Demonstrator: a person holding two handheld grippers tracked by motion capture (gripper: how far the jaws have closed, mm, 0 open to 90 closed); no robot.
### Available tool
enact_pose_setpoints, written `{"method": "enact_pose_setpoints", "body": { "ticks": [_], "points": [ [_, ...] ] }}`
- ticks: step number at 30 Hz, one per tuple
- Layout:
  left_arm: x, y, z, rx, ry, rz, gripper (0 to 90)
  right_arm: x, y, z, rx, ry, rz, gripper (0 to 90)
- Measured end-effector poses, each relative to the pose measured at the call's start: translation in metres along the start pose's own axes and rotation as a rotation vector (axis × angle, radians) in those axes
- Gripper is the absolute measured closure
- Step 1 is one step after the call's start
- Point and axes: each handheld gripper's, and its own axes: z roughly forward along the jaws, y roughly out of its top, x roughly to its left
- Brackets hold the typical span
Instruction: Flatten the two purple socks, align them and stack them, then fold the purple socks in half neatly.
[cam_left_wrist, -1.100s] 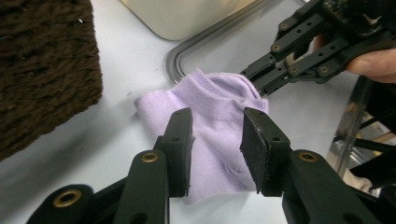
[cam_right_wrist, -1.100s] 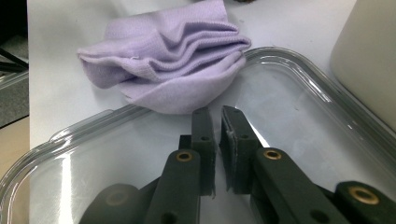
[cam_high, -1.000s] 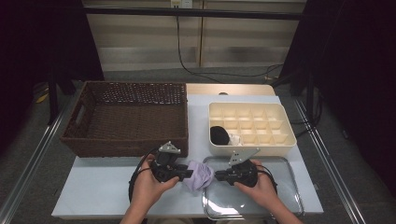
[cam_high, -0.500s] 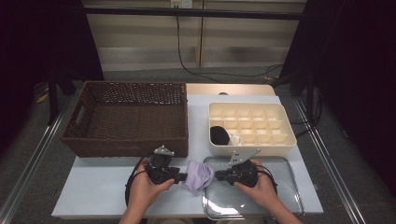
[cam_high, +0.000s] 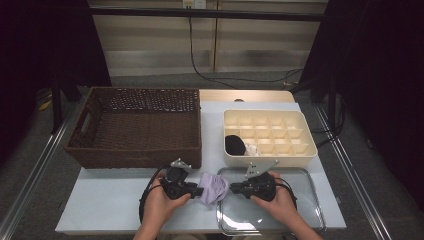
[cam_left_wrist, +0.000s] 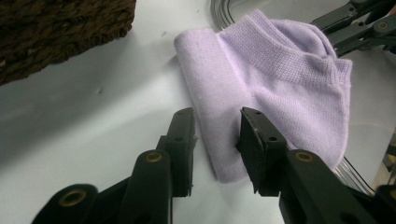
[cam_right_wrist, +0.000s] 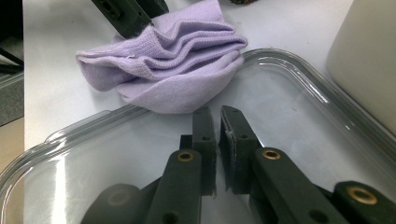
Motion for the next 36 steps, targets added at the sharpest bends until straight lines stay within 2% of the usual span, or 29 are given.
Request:
{"method": "enact_pose_setpoints", "body": {
  "ticks": [10,13,24,26,29,36],
  "points": [
    [-0.003,0.001,0.002,0.006,-0.003,0.014,81.2,0.000,0.000,0.000,-0.004,0.003,0.003,84.5],
    [-0.004,0.002,0.000,-0.002,-0.015,0.011,83.7,0.000,0.000,0.000,-0.003,0.002,0.005,84.3],
    [-0.002,0.005,-0.010,-0.005,-0.036,-0.002,84.3,0.001,0.003,0.003,-0.004,0.010,0.007,84.0],
    [0.000,0.005,-0.014,-0.019,-0.028,-0.005,84.2,0.001,0.003,0.004,-0.004,0.010,0.007,83.8],
    [0.004,0.004,-0.018,-0.009,-0.010,-0.006,84.1,0.003,0.005,0.006,-0.002,0.012,0.004,83.9],
    [0.011,0.002,-0.027,-0.012,-0.003,-0.025,84.0,0.005,0.009,0.010,-0.003,0.023,-0.006,83.8]
  ]
}}
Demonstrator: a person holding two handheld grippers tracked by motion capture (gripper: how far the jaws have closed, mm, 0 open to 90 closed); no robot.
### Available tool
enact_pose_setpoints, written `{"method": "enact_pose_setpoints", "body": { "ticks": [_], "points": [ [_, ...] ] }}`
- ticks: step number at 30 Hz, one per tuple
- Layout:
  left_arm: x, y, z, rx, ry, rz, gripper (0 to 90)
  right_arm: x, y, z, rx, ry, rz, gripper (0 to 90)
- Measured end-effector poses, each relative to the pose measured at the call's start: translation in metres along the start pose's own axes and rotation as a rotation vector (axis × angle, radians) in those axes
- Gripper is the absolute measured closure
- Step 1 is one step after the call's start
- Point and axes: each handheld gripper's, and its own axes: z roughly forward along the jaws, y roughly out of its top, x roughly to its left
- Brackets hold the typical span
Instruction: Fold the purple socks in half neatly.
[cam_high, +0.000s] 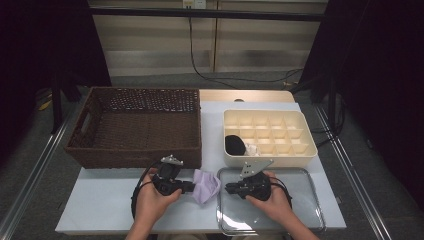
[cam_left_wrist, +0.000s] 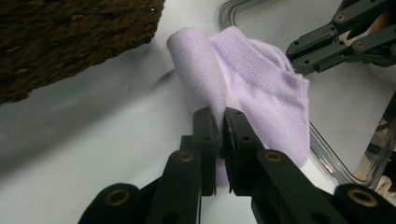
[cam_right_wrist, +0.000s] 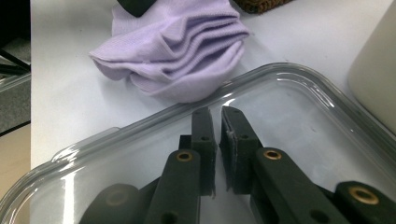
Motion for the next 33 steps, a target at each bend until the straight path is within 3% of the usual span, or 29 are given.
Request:
{"method": "enact_pose_setpoints", "body": {
  "ticks": [21,33],
  "points": [
    [0.003,0.000,-0.005,0.014,0.008,-0.003,83.4,0.006,0.010,0.004,-0.016,0.020,-0.015,84.1],
    [-0.005,0.006,-0.008,0.006,-0.002,0.004,82.4,0.009,0.014,0.013,-0.004,0.029,-0.026,84.2]
  ]
}}
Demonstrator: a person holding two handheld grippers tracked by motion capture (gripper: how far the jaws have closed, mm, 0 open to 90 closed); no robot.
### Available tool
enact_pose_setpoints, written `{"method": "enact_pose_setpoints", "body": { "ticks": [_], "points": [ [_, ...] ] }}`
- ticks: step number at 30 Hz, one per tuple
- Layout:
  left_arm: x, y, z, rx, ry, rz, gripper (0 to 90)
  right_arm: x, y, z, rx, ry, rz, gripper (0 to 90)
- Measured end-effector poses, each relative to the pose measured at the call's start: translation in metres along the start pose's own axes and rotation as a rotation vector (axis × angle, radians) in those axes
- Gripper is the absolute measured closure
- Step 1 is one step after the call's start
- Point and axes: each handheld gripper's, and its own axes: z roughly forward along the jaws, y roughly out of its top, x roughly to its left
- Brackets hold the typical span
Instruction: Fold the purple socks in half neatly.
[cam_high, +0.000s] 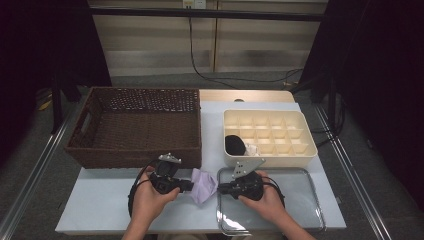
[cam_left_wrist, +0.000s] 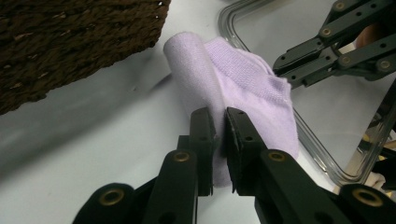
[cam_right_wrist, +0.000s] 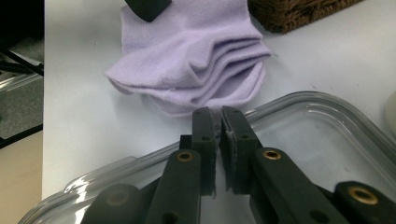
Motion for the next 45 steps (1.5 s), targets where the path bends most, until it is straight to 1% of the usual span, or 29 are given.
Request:
{"method": "enact_pose_setpoints", "body": {
  "ticks": [2,4,5,7,8,10,11,12,15,17,18,20,22,24,25,27,29,30,32,34,37,40,42,45],
  "points": [
    [-0.003,0.002,0.000,-0.005,-0.003,0.005,83.0,0.001,0.001,0.001,0.001,0.003,0.002,84.3],
    [-0.004,0.003,0.000,-0.008,-0.006,0.009,83.6,0.001,0.002,0.002,-0.001,0.000,-0.009,84.3],
    [-0.006,0.004,0.000,-0.015,-0.005,0.011,83.8,0.002,0.002,0.002,0.000,0.001,-0.004,84.4],
    [-0.009,0.005,0.000,-0.009,-0.008,0.021,84.2,0.002,0.002,0.003,0.000,0.001,-0.004,84.4],
    [-0.010,0.006,0.001,-0.014,-0.014,0.022,84.1,0.002,0.002,0.003,0.000,0.000,-0.004,84.4],
    [-0.011,0.008,0.004,-0.005,-0.008,0.022,84.1,0.003,0.003,0.003,-0.002,0.001,-0.005,84.3],
    [-0.011,0.008,0.004,0.001,0.002,0.027,84.1,0.003,0.003,0.002,0.009,-0.006,-0.009,84.3],
    [-0.011,0.008,0.005,0.004,0.005,0.028,84.1,0.003,0.004,0.001,0.007,-0.015,-0.013,84.3],
    [-0.009,0.007,0.005,0.007,0.003,0.025,84.0,0.002,0.010,-0.005,-0.029,-0.015,-0.010,84.9],
    [-0.009,0.007,0.005,-0.002,-0.003,0.015,84.0,0.003,0.016,-0.006,-0.037,-0.007,-0.013,85.0],
    [-0.009,0.008,0.005,0.001,-0.009,0.017,84.0,0.004,0.019,-0.005,-0.043,-0.002,-0.014,85.2],
    [-0.009,0.008,0.005,-0.001,-0.010,0.015,84.0,0.005,0.026,-0.002,-0.043,0.003,-0.024,85.2],
    [-0.009,0.008,0.006,0.004,-0.011,0.014,84.0,0.007,0.033,0.002,-0.059,0.007,-0.032,85.4],
    [-0.008,0.008,0.007,0.006,-0.018,0.008,84.0,0.008,0.039,0.007,-0.062,0.022,-0.039,85.4],
    [-0.008,0.008,0.007,0.001,-0.021,0.001,84.0,0.010,0.042,0.011,-0.054,0.027,-0.041,85.3],
    [-0.007,0.008,0.007,-0.001,-0.025,-0.003,84.1,0.011,0.042,0.019,-0.046,0.044,-0.038,85.2],
    [-0.007,0.008,0.006,-0.012,-0.017,-0.003,84.2,0.014,0.040,0.028,-0.009,0.029,-0.052,85.2],
    [-0.007,0.008,0.007,-0.010,-0.016,-0.003,84.4,0.013,0.038,0.032,0.000,0.033,-0.050,85.4],
    [-0.007,0.007,0.010,-0.008,-0.017,-0.005,84.5,0.011,0.035,0.038,0.003,0.042,-0.029,86.0],
    [-0.007,0.007,0.011,-0.009,-0.025,-0.007,84.6,0.010,0.034,0.039,0.003,0.045,-0.027,86.1],
    [-0.007,0.008,0.010,-0.013,-0.024,-0.009,84.6,0.011,0.037,0.033,0.005,0.031,-0.044,85.5],
    [-0.007,0.007,0.011,-0.011,-0.027,-0.008,84.6,0.007,0.037,0.022,-0.019,0.022,-0.038,85.4],
    [-0.008,0.008,0.011,-0.011,-0.028,0.000,84.6,0.002,0.036,0.010,-0.036,0.007,-0.027,85.4],
    [-0.011,0.009,0.012,-0.014,-0.030,0.006,84.5,-0.005,0.028,-0.002,-0.031,-0.018,-0.013,85.4]
  ]
}}
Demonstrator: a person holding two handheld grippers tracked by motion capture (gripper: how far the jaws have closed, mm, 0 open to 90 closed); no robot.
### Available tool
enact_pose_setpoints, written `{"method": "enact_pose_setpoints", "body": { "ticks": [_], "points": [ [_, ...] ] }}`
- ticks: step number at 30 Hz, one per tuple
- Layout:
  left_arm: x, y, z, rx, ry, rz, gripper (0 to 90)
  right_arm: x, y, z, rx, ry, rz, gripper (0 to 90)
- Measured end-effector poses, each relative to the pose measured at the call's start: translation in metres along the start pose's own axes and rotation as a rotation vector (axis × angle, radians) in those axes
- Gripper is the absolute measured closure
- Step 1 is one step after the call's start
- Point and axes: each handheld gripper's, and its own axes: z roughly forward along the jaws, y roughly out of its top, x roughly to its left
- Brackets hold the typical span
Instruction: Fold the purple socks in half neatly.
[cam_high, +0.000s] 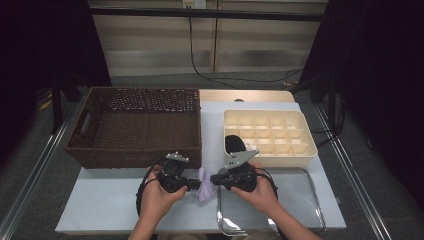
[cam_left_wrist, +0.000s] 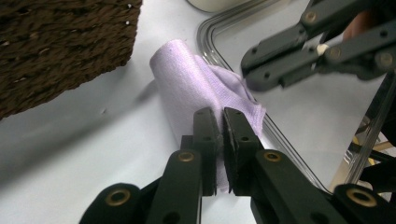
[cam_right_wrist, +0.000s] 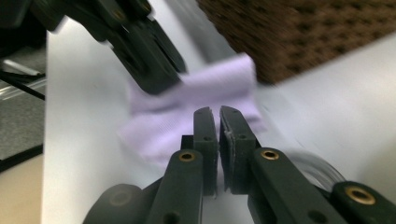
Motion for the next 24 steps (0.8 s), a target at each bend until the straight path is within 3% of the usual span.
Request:
{"method": "enact_pose_setpoints", "body": {
  "ticks": [8,24],
  "points": [
    [-0.004,0.004,0.004,0.002,-0.004,0.010,84.4,-0.003,-0.023,0.003,0.044,-0.006,0.027,85.4],
    [-0.020,0.008,0.027,0.008,-0.026,0.069,84.2,0.000,-0.023,0.005,0.028,-0.005,0.025,84.7]
  ]
}}
